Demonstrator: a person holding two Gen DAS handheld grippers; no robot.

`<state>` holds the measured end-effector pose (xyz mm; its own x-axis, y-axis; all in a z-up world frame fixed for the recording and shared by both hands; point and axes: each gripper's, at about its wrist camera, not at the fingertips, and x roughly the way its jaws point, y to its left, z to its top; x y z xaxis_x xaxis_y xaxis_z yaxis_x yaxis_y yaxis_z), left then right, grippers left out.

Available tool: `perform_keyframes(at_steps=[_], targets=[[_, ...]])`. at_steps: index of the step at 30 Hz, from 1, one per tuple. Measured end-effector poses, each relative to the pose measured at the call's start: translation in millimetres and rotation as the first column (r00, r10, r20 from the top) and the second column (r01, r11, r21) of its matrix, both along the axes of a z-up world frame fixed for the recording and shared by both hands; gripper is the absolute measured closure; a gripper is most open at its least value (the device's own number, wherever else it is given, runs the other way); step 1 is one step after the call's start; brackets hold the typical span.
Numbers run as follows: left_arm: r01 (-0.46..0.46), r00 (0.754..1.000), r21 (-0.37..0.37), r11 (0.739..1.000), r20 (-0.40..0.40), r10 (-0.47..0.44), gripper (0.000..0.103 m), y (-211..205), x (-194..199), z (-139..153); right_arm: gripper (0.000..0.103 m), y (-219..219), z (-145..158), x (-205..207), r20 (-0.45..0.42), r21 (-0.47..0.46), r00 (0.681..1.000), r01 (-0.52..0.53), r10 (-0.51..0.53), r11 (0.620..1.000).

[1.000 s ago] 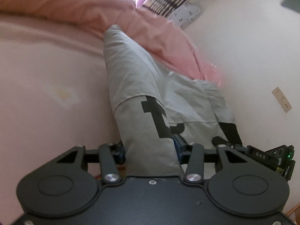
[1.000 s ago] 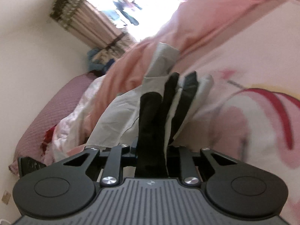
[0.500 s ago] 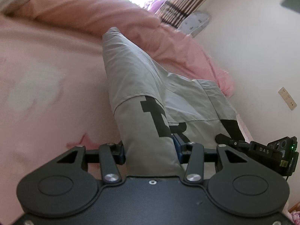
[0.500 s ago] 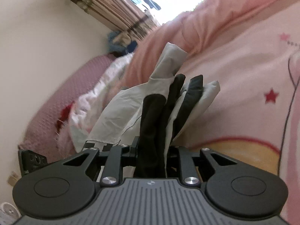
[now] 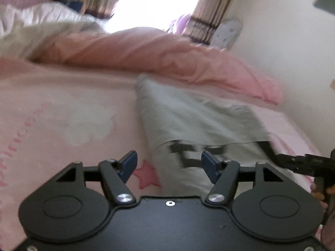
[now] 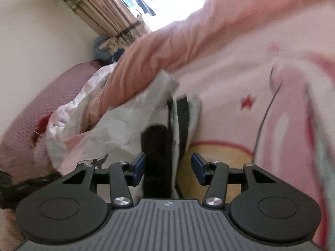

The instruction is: Fold large clothes

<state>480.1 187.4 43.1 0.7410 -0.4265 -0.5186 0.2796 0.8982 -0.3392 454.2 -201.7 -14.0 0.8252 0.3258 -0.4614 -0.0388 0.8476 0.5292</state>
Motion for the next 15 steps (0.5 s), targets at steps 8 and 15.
perform_keyframes(at_steps=[8, 15], targets=[[0.034, 0.999, -0.032, 0.999, 0.005, -0.034, 0.035, -44.2, -82.7, -12.5, 0.068, 89.6, 37.1, -66.0, 0.089, -0.327, 0.994, -0.029, 0.061, 0.945], [-0.018, 0.998, 0.03, 0.999, -0.052, 0.02, 0.035, -65.3, -103.1, -69.1, 0.084, 101.8, -10.9, -69.5, -0.035, -0.362, 0.999, -0.011, -0.002, 0.932]])
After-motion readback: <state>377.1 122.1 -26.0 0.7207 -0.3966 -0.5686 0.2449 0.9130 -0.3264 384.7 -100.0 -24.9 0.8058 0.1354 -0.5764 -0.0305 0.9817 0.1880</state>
